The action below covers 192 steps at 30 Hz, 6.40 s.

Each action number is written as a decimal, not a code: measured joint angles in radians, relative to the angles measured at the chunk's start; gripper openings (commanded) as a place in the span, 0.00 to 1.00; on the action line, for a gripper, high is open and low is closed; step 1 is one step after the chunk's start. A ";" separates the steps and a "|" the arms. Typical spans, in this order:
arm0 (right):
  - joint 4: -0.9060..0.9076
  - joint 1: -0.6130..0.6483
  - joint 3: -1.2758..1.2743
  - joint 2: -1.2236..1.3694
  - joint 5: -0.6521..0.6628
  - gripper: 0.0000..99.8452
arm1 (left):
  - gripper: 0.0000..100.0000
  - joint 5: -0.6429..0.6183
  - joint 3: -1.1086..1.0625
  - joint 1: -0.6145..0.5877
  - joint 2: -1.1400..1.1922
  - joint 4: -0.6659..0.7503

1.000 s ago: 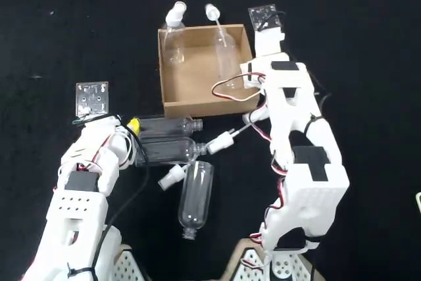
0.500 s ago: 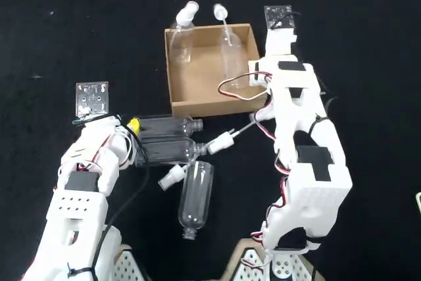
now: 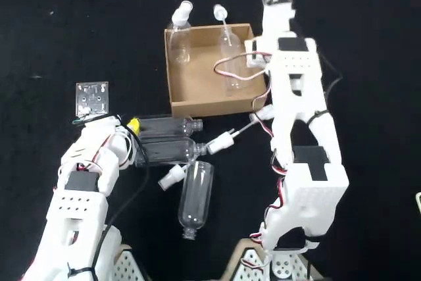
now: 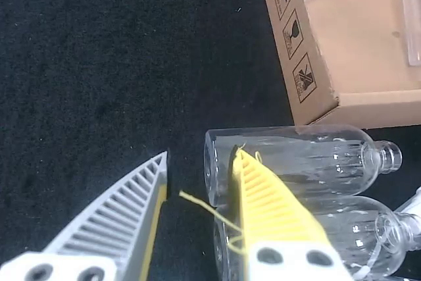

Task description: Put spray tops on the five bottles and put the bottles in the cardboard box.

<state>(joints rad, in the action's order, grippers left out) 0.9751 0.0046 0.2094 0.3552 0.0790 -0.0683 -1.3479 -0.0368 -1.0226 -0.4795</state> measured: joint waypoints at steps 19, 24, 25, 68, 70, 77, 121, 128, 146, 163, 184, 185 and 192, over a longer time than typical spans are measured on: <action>0.012 0.150 -0.161 -0.110 -0.041 0.27 | 0.16 0.000 0.000 0.000 0.000 0.000; -0.235 0.180 -0.465 -0.296 -0.041 0.27 | 0.16 0.000 0.000 0.000 0.000 0.000; -0.285 0.180 -0.523 -0.316 -0.041 0.27 | 0.16 0.000 0.000 0.000 0.000 0.000; -0.551 0.178 -0.342 0.087 -0.041 0.03 | 0.16 0.000 0.000 0.000 0.000 0.000; -0.559 0.176 -0.342 0.087 -0.041 0.02 | 0.16 0.000 0.000 0.000 0.000 0.000; -0.562 0.138 -0.342 0.087 -0.041 0.01 | 0.16 0.000 0.000 0.000 0.000 0.000; -0.348 -0.339 -0.689 -0.586 -0.006 0.01 | 0.16 0.000 0.000 0.000 0.000 0.000; -0.296 -0.359 -0.908 -0.586 0.157 0.12 | 0.16 0.000 0.000 0.000 0.000 0.000; 0.149 -0.358 -0.709 -0.591 0.247 0.36 | 0.16 0.000 0.000 0.003 0.000 0.000; 0.402 -0.091 0.272 -0.086 0.132 0.22 | 0.16 0.000 0.000 0.003 0.000 0.000; 0.537 0.078 1.174 0.609 0.153 0.22 | 0.16 0.000 0.000 0.003 0.000 0.000; 0.543 0.078 1.209 0.628 0.153 0.22 | 0.16 0.000 0.000 0.003 0.000 0.000; 0.548 0.080 1.393 0.804 0.160 0.22 | 0.16 0.000 0.000 0.003 0.000 0.000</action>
<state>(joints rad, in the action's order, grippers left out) 1.5228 0.0844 1.6026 1.1592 0.2386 -0.0683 -1.3479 -0.0338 -1.0226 -0.4795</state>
